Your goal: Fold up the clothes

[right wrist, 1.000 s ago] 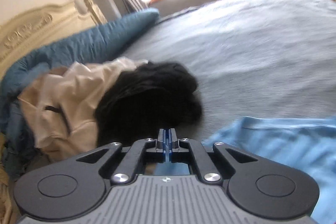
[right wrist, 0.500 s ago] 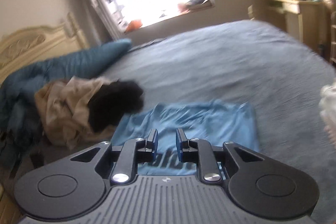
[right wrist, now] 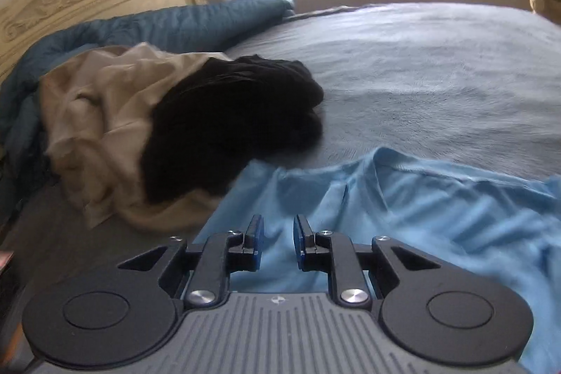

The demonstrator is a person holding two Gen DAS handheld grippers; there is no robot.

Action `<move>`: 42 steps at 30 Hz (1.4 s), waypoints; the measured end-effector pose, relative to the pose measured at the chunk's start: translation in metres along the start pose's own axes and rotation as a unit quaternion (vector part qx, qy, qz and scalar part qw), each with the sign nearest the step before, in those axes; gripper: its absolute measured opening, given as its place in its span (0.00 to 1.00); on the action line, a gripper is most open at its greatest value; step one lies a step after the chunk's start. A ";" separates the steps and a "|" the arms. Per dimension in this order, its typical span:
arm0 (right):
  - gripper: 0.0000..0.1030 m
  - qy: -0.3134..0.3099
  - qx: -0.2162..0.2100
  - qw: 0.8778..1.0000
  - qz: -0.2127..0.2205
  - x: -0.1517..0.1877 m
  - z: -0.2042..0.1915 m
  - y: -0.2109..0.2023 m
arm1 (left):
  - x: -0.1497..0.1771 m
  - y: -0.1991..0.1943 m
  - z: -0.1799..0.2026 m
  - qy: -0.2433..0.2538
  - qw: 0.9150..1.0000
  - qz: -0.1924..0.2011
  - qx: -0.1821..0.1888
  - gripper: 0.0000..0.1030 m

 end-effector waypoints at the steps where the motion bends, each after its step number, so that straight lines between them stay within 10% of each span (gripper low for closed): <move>1: 0.20 0.010 0.001 1.000 -0.008 -0.001 0.006 0.017 | 0.000 -0.001 0.000 -0.005 1.000 0.002 0.004 0.27; 5: 0.16 0.075 0.068 0.995 -0.009 -0.006 0.046 0.053 | -0.002 -0.003 -0.002 -0.023 1.000 0.006 0.015 0.27; 10: 0.16 0.119 0.011 0.992 0.030 -0.017 0.039 0.027 | -0.003 -0.006 -0.002 -0.030 0.999 0.006 0.019 0.27; 14: 0.17 0.112 -0.045 0.992 -0.034 -0.007 0.011 0.052 | -0.004 -0.007 -0.004 -0.037 0.999 0.007 0.021 0.28; 17: 0.10 0.132 -0.004 0.991 -0.034 -0.005 0.022 0.074 | -0.003 -0.009 -0.006 -0.044 0.999 0.007 0.028 0.28; 21: 0.15 0.177 0.036 0.984 0.016 -0.013 0.049 0.054 | -0.004 -0.011 -0.009 -0.056 0.998 0.009 0.038 0.28; 25: 0.17 0.156 -0.025 0.987 -0.020 0.002 0.033 0.030 | -0.006 -0.015 -0.015 -0.079 0.995 0.016 0.053 0.30; 31: 0.18 0.159 0.044 0.986 -0.029 0.022 0.062 0.011 | -0.009 -0.022 -0.031 -0.128 0.989 0.035 0.062 0.30; 37: 0.19 0.111 -0.064 0.990 -0.064 0.041 0.016 -0.019 | -0.013 -0.030 -0.051 -0.183 0.979 0.064 0.063 0.33; 42: 0.18 0.144 -0.036 0.982 -0.118 0.068 0.032 -0.042 | -0.012 -0.027 -0.056 -0.190 0.978 0.062 0.061 0.33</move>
Point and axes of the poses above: each gripper's, at about its wrist camera, not at the fingertips, and y roughly the way its jaws point, z to its right, x to its underside, the point moved 6 cm from there along y, roughly the way its jaws point, and after that the axes turned 8 degrees about x, right-handed, at the moved point
